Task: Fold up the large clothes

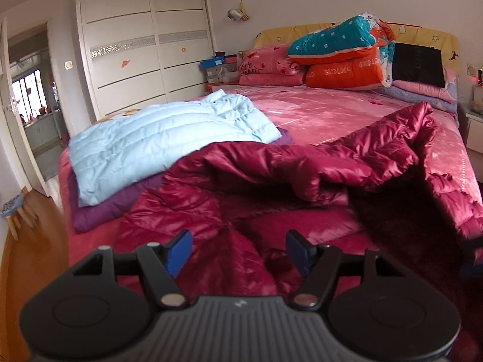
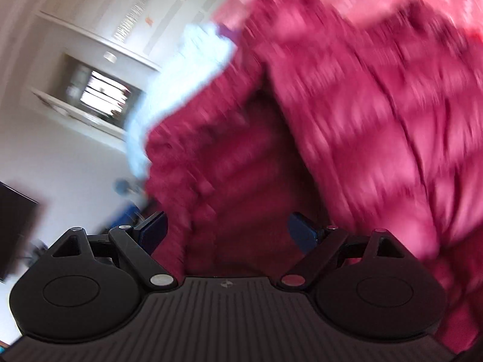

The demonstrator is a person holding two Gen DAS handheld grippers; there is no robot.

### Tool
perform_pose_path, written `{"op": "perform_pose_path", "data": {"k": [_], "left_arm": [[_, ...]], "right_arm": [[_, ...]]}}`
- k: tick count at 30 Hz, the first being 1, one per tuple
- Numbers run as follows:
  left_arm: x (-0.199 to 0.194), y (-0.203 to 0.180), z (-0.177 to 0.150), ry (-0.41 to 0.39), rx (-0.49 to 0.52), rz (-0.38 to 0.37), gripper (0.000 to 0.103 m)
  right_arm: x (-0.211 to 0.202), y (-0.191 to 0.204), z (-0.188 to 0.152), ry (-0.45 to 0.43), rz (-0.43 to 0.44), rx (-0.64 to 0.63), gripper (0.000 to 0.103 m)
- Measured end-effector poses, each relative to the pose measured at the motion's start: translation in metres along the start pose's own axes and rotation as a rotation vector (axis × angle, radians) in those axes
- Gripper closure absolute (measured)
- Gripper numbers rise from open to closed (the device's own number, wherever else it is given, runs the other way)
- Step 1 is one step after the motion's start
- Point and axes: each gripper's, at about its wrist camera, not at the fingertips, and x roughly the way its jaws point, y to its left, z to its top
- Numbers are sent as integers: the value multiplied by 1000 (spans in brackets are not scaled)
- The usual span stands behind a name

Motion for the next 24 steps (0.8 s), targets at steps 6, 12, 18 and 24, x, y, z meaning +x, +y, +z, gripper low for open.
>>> {"op": "perform_pose_path", "data": {"k": [6,12,18,24], "left_arm": [[19,-19,7,14,44,-50,35],[52,-38,13,51,63,-102,36],[89,-58,36,13,72,-136,36],[139,-64,68,-31,-2,-92,36]], "right_arm": [[-18,-25,-8,-76,-294,-16,10],[-69,-19,20,-336,-609,-226,0],[-101,-32,94,-598,-843,-355,0],[-91,-35,126,-765,-862,-254,0]]}}
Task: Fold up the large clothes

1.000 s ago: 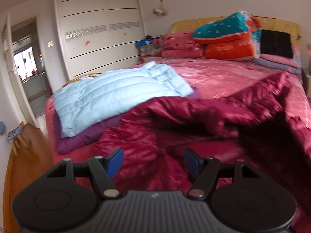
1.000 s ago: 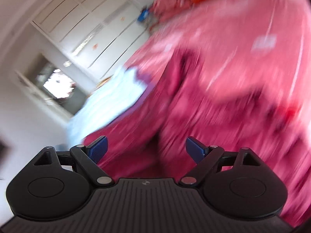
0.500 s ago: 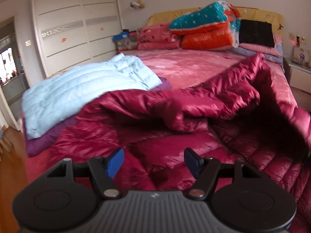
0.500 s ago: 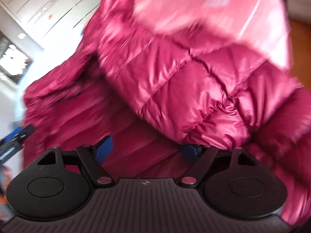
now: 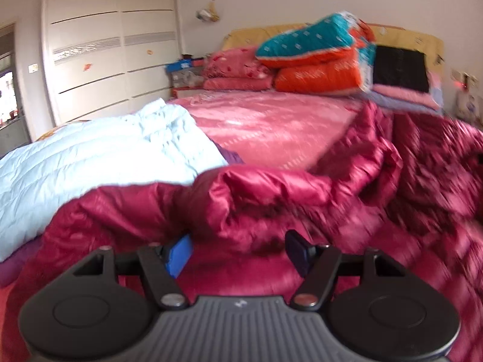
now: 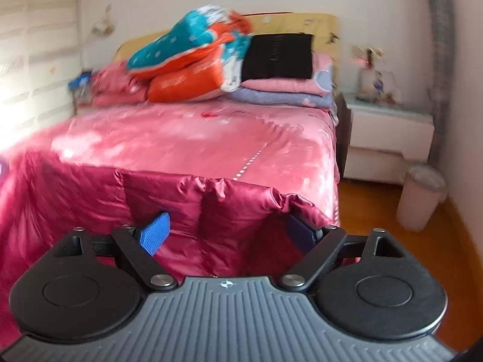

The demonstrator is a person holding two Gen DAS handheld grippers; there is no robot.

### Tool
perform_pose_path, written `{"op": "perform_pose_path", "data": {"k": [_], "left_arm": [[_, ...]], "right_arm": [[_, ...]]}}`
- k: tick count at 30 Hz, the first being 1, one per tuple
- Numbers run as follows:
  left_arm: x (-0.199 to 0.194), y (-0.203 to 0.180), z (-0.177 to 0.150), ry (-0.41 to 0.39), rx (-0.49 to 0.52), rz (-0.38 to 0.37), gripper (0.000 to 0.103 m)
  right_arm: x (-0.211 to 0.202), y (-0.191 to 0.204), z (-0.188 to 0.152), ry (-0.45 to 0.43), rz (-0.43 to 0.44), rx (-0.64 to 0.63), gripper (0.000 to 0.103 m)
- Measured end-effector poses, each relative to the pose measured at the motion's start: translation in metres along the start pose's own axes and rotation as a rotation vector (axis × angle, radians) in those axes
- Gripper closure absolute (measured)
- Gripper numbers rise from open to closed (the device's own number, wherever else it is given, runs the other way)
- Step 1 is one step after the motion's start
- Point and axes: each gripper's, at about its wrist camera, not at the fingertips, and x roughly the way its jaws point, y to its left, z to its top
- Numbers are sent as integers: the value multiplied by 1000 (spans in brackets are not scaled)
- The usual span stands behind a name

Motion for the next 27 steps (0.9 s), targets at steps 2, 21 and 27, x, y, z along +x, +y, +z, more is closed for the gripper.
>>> {"op": "perform_pose_path", "data": {"k": [2,21,27], "left_arm": [[19,2,11,-15,-29,47,36],[19,14,16,-60,-158,100,17],[-61,29,-10,-138,-173,45,8]], "right_arm": [[-6,-1,-13,-17,11,57,0],[-1,50,-63,72,246,-46,0],[-5,59,-83,131,293,-67,0]]}}
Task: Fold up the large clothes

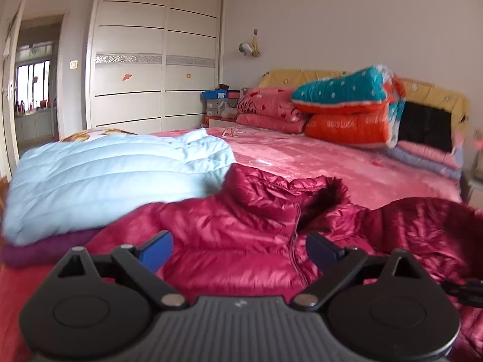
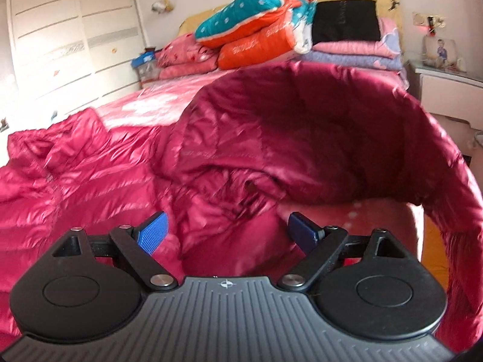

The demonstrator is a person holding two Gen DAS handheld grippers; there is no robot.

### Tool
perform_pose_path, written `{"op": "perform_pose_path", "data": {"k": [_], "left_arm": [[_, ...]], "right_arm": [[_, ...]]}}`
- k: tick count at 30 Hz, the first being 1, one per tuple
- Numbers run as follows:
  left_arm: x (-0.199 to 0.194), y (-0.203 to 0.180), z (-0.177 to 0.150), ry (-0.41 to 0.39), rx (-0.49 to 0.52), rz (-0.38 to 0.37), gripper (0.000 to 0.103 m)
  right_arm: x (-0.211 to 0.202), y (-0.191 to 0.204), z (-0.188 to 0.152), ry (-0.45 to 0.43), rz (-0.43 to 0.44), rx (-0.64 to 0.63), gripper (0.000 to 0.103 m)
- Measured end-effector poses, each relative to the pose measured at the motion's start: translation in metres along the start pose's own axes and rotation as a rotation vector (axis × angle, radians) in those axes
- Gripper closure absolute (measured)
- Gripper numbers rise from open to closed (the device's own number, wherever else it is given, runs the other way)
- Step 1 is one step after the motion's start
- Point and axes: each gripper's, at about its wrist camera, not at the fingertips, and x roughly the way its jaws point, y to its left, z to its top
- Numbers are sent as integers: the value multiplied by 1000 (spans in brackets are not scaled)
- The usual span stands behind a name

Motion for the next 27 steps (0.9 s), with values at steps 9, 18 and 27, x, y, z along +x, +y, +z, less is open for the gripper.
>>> {"op": "perform_pose_path", "data": {"k": [9,18,27], "left_arm": [[-112,55,-37,157,16,66,4],[-179,36,-70,252,23,-98,5],[-188,14,-105,391,37,-293,6]], "right_arm": [[-21,11,-13,58,46,-89,0],[-75,-26,-18,93,41,-12,0],[-134,-28,-31,95,84,38,0]]}}
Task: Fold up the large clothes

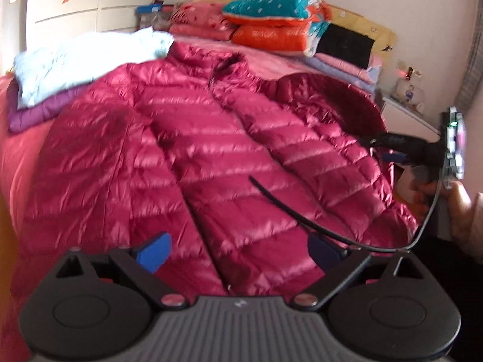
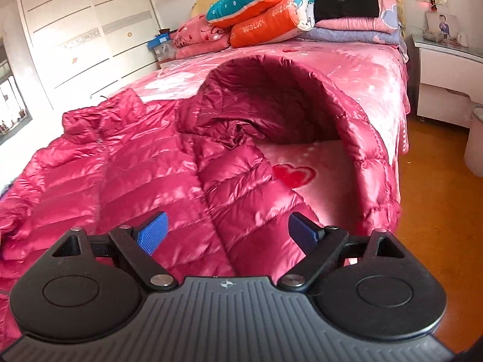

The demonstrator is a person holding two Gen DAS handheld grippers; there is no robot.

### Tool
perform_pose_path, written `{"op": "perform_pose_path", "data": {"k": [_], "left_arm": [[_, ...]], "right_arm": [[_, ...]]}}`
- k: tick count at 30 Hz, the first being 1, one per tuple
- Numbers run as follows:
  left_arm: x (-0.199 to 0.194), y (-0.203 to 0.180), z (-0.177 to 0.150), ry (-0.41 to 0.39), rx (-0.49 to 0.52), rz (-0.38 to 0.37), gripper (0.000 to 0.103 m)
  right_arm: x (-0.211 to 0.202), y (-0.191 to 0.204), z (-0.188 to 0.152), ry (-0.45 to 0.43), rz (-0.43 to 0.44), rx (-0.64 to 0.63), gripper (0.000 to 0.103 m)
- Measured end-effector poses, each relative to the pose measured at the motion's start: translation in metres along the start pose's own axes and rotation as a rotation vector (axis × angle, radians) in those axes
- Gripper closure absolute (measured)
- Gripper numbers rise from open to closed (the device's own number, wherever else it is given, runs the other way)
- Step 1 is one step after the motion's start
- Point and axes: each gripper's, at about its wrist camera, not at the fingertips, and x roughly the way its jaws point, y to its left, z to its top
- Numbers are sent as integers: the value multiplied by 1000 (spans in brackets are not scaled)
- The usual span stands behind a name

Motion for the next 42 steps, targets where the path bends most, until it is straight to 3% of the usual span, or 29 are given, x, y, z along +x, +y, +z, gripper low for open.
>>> {"op": "perform_pose_path", "data": {"k": [3,11,21,25,26,28,29,31,34,37,42], "left_arm": [[7,10,-7,59,-57,1,6],[13,47,-35,116,-176,177,6],[26,55,-43,164,-238,100,3],[26,52,-45,141,-273,104,4],[27,51,-45,135,-276,98,6],[27,47,-45,125,-264,84,30],[26,45,-44,124,-256,80,36],[23,43,-43,121,-252,58,67],[18,38,-43,110,-238,34,86],[9,28,-40,104,-198,26,94],[-10,16,-40,105,-149,8,97]], "right_arm": [[-21,1,-5,-15,14,10,0],[-74,0,-14,-68,3,11,0],[-127,10,-25,-105,13,-8,0],[-141,23,-28,-117,24,-52,0],[-143,26,-28,-117,27,-62,0],[-146,31,-29,-118,34,-77,0],[-147,33,-29,-119,36,-83,0],[-149,36,-28,-122,42,-91,0],[-152,38,-26,-125,50,-94,0],[-156,42,-27,-128,55,-100,0],[-160,44,-26,-133,69,-105,0]]}}
